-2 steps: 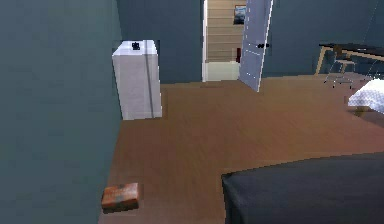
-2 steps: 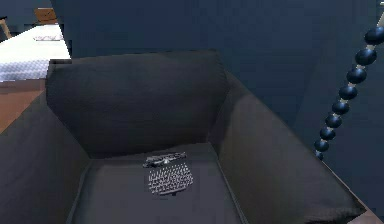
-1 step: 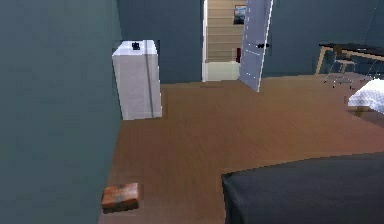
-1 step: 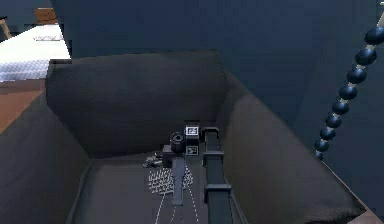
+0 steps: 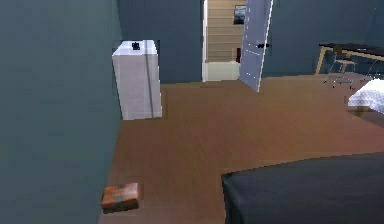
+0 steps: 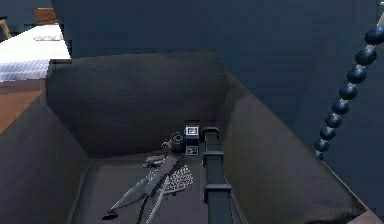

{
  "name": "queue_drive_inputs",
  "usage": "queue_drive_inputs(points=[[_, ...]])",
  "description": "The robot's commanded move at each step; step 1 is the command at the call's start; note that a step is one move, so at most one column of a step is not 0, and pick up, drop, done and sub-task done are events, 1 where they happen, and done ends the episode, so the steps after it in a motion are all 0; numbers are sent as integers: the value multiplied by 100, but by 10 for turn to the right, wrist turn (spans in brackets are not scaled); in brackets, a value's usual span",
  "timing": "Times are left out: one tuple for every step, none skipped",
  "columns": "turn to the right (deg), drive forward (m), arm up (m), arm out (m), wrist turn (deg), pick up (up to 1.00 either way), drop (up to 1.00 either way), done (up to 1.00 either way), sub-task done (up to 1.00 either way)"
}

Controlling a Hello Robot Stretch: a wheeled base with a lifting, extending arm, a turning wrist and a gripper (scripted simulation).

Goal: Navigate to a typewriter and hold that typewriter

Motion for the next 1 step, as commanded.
queue_drive_inputs(points=[[0, 0, 0, 0, 450, 0, 0, 0, 0]])
